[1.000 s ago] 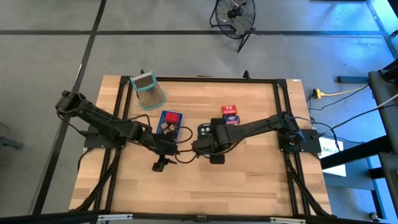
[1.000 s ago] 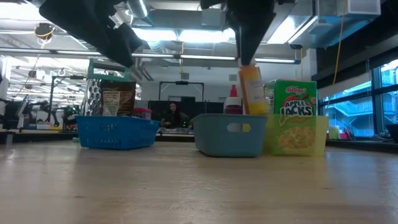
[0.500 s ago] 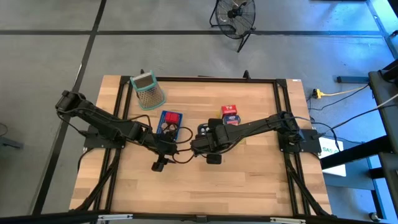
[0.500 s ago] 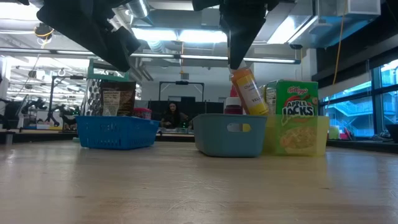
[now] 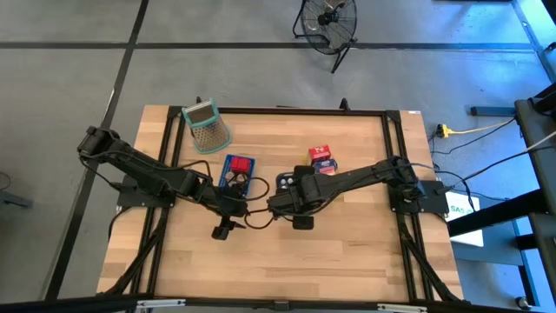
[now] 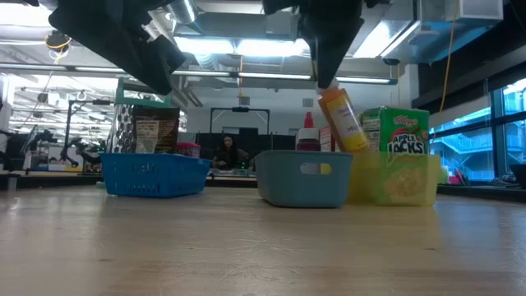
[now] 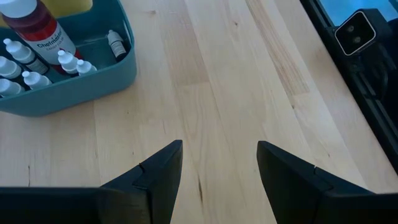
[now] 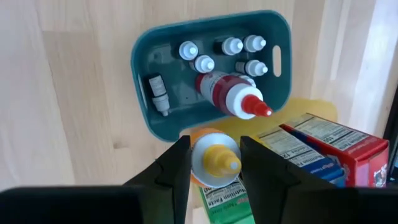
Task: Pick & Place Kitchen Items
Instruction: Put the large yellow food coloring into the green bin
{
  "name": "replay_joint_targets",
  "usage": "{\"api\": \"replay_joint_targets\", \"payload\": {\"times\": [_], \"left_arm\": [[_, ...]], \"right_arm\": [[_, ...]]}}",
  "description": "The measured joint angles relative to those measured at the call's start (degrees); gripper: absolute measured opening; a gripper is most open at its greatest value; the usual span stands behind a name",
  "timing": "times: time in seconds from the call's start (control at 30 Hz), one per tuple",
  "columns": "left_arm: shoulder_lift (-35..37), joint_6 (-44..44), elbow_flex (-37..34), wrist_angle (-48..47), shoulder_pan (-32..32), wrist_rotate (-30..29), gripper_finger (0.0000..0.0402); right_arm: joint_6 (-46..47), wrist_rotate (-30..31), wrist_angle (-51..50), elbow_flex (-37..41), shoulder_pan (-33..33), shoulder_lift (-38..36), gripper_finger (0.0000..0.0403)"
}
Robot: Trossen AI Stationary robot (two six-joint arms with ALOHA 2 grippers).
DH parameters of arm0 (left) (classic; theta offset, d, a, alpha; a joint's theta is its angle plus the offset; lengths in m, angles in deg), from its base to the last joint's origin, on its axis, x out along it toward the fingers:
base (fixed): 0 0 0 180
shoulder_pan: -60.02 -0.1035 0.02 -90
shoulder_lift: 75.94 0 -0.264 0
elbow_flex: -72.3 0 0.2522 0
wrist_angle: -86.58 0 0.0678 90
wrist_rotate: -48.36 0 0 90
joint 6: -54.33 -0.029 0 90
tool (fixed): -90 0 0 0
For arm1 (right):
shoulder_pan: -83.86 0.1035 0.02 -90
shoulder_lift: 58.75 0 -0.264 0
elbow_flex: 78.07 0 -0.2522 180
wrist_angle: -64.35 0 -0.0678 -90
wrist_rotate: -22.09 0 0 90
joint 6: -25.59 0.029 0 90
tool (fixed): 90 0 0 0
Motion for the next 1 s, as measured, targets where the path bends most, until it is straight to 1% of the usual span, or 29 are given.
{"api": "replay_joint_targets", "payload": {"times": [0.27,0.53,0.67,1.0], "left_arm": [[0.0,-0.02,0.0,0.02,0.0,-0.07,0.0202],[0.0,-0.31,0.0,0.02,0.0,-0.07,0.0202],[0.0,-0.3,0.0,-0.15,0.36,-0.12,0.0202],[-0.02,-0.44,0.0,-0.33,1.9,-1.24,0.0202]], "right_arm": [[-0.39,0.68,-0.58,-3.4,0.75,0.02,0.0121],[-2.6,0.33,5.1,-3.59,0.63,0.02,0.0121],[-2.17,0.3,5.5,-3.59,0.63,0.02,0.0121],[-2.5,0.24,11.86,4.37,0.49,0.06,0.0121]]}}
